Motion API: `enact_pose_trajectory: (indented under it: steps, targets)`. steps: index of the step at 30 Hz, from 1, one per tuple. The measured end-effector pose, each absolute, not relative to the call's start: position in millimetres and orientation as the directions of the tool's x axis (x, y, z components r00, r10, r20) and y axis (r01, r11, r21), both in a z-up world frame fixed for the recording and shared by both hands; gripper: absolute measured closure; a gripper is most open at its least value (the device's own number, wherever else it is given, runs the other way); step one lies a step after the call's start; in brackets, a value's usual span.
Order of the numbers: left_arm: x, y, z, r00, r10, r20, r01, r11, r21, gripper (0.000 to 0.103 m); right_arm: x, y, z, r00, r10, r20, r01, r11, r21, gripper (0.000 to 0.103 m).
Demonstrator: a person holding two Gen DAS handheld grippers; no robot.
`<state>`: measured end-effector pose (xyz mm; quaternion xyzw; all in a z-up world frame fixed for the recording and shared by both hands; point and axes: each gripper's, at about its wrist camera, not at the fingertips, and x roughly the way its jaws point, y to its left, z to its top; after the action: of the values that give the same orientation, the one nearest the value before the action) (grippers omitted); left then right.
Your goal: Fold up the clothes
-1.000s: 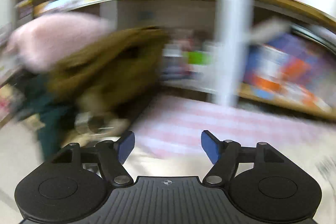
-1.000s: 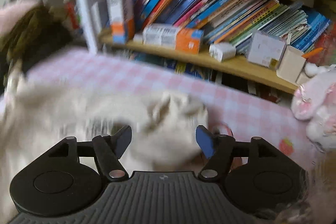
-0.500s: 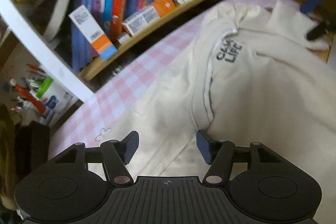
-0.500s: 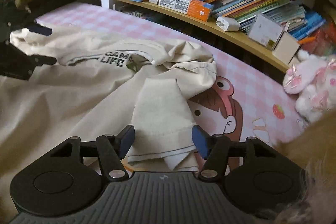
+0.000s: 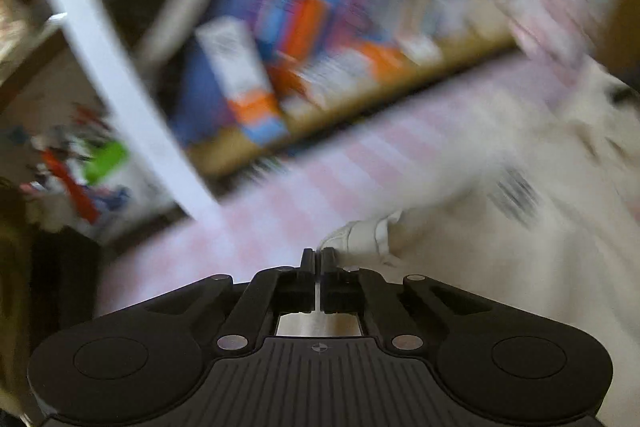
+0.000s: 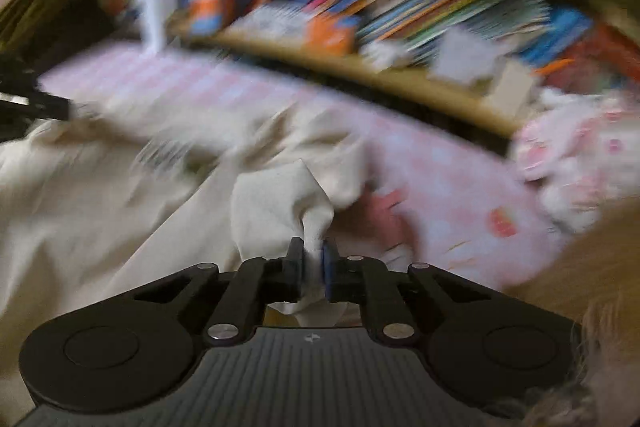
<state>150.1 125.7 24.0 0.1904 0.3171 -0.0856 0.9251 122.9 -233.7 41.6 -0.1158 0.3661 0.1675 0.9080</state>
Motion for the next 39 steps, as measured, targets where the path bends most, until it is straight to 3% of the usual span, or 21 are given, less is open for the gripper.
enact_pose_trajectory:
  steps: [3,6,10,13,16,18,20,24,26,32,37,39]
  targets:
    - [204.9,151.8,44.5,0.805,0.021,-0.593,0.185,0.940,0.285,0.103,149.2,-265.9,55.7,0.742,0.089,-0.665,-0.226,0.966,-0.123,0.095]
    - [260.3,171.2,43.3,0.780,0.078,-0.621,0.117,0.957,0.267,0.103,177.4,-289.8,54.5,0.737,-0.022,-0.676,-0.115,0.981,-0.157,0.096]
    - [303.4,181.3,22.4,0.747,0.174,-0.642,0.015,0.960,0.279,0.103,206.0,-299.8,36.0,0.693,-0.131,-0.709,-0.084,0.962,-0.261,0.098]
    - [320.3,186.0,6.4,0.701,0.260,-0.665,-0.063,0.950,0.305,0.094,219.2,-296.4,18.7,0.655,-0.166,-0.737,-0.128,0.937,-0.325,0.098]
    - [306.8,189.4,6.1,0.712,0.218,-0.668,-0.014,0.955,0.297,0.094,221.1,-291.2,15.5,0.620,-0.144,-0.771,-0.196,0.923,-0.331,0.096]
    - [288.5,193.8,9.4,0.725,0.119,-0.678,0.079,0.964,0.253,0.088,213.6,-286.1,30.0,0.663,-0.077,-0.744,-0.230,0.925,-0.301,0.069]
    - [272.4,199.2,10.7,0.719,0.035,-0.694,0.167,0.961,0.221,0.078,210.4,-275.8,43.6,0.693,0.026,-0.721,-0.298,0.920,-0.254,0.066]
    - [259.0,214.7,2.5,0.681,0.035,-0.732,0.195,0.954,0.227,0.062,235.7,-235.9,43.0,0.669,0.168,-0.724,-0.480,0.841,-0.249,0.060]
    - [256.3,219.0,-1.1,0.668,0.030,-0.743,0.195,0.957,0.215,0.050,256.1,-213.7,27.5,0.637,0.176,-0.751,-0.527,0.810,-0.257,0.060]
    - [258.9,229.0,-19.5,0.631,0.002,-0.776,0.245,0.948,0.202,0.046,301.7,-193.1,-8.5,0.573,0.156,-0.804,-0.523,0.825,-0.212,0.061]
    - [247.9,241.5,-19.9,0.592,-0.081,-0.802,0.298,0.947,0.124,0.047,311.5,-208.4,-15.9,0.536,0.184,-0.824,-0.455,0.885,-0.098,0.067]
    - [246.2,248.6,-20.3,0.580,-0.126,-0.805,0.284,0.957,0.056,0.062,311.0,-214.7,-16.1,0.510,0.218,-0.832,-0.434,0.901,-0.029,0.080]
